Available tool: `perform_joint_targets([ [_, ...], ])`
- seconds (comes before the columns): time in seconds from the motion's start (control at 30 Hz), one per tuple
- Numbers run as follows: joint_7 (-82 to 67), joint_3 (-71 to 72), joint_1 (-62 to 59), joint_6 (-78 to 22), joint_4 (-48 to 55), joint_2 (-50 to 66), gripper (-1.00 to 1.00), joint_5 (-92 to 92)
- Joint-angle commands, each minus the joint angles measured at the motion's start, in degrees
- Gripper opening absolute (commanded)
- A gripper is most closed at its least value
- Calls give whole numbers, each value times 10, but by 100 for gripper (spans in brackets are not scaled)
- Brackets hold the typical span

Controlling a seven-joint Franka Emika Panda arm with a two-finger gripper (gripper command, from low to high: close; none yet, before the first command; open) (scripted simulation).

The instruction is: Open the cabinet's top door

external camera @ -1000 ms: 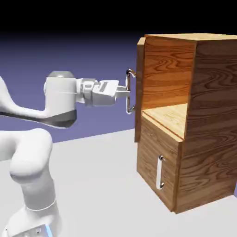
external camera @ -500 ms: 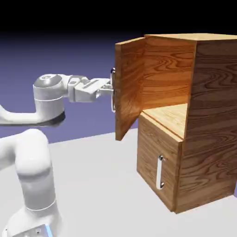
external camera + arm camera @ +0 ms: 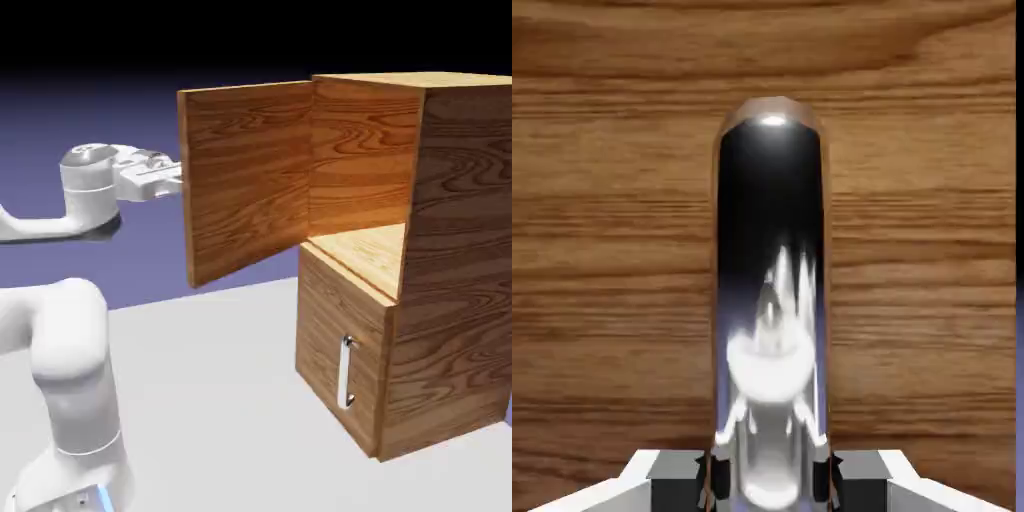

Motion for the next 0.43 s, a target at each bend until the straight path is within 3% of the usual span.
perform_joint_targets([
  [0.0,-1,15,-18,-22,21,5,-100,10],
  [0.37,-19,132,-212,-219,237,24,-100,81],
  [0.4,-19,132,-212,-219,237,24,100,81],
])
